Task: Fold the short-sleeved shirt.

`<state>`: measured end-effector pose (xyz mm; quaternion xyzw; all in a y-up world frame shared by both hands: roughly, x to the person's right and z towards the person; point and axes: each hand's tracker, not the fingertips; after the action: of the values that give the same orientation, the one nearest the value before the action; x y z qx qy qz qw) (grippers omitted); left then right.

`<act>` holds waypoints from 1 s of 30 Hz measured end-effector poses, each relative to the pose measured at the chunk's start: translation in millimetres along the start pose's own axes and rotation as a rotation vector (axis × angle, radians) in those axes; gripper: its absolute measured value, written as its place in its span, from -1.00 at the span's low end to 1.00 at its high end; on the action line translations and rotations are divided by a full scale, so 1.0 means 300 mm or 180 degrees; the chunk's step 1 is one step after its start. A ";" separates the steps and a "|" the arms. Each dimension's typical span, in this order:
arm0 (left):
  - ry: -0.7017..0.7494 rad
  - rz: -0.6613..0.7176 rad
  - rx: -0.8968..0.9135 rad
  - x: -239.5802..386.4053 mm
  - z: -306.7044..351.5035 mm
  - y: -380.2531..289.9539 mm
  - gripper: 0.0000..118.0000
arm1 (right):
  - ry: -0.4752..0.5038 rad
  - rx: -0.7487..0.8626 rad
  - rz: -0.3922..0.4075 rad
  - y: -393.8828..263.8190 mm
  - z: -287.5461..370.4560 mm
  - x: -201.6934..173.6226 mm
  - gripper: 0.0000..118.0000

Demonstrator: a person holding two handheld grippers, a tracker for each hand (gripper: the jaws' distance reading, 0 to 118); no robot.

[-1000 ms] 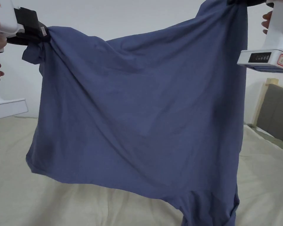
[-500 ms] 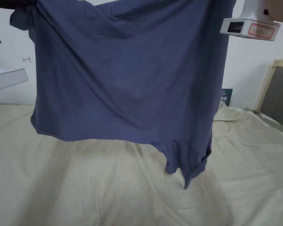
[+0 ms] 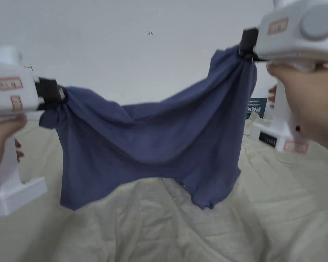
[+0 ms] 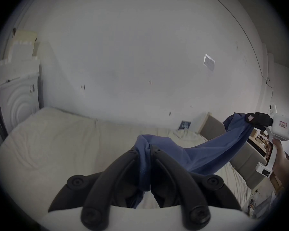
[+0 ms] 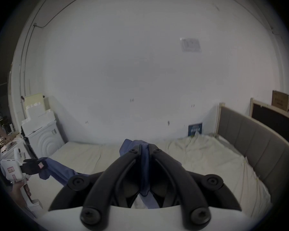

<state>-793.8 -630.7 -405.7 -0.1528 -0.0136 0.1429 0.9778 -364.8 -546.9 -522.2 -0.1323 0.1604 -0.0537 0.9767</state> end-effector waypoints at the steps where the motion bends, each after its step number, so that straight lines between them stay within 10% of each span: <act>1: -0.0027 0.0019 -0.0084 0.002 0.020 -0.048 -0.83 | -0.0025 -0.0081 0.0003 -0.051 0.027 0.004 -0.80; 21: -0.0290 0.0233 -0.0329 0.000 0.834 -0.604 -0.83 | 0.0694 -0.0487 -0.0306 -0.623 1.016 0.046 -0.80; 30: 0.0060 0.0160 -0.1479 -0.052 0.707 -0.827 -0.83 | 0.0472 -0.1544 -0.0160 -0.886 0.830 0.090 -0.80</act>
<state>-755.5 -798.9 -128.3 -0.3754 -0.0332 0.1588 0.9125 -274.4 -745.8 -229.7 -0.3624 0.2364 -0.0475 0.9003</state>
